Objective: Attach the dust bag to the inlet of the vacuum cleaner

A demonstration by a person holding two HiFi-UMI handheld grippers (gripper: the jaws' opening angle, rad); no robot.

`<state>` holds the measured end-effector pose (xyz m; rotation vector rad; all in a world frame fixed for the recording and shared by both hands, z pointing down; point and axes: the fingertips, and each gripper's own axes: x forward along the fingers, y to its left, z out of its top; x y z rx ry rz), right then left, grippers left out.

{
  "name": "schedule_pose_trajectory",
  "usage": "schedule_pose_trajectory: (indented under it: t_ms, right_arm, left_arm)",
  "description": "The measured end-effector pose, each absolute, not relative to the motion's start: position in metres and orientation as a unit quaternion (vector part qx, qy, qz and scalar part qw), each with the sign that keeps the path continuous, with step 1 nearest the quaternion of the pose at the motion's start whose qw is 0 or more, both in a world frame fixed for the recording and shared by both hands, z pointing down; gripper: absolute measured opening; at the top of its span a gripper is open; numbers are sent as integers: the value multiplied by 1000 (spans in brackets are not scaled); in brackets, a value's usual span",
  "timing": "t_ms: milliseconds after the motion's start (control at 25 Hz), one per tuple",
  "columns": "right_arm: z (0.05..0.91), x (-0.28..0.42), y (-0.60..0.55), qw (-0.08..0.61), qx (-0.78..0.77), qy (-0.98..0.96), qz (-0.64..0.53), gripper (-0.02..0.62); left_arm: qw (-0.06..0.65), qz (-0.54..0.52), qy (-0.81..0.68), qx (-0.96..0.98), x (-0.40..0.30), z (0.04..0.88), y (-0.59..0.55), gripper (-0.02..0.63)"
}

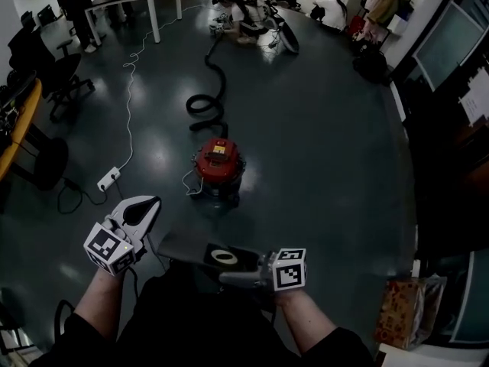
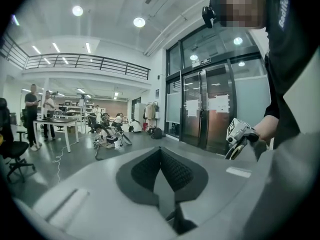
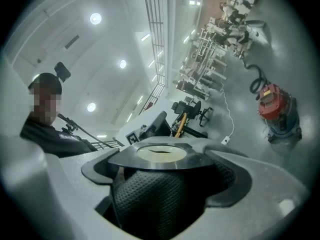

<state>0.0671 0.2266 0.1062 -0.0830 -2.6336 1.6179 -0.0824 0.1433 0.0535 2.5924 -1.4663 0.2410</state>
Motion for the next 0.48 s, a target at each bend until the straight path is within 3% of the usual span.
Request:
schedule_pose_trajectory:
  t_ms: [480]
  right_arm:
    - [139, -15, 159, 41, 33, -847, 528, 525]
  left_arm:
    - [81, 63, -421, 901, -151, 104, 28, 2]
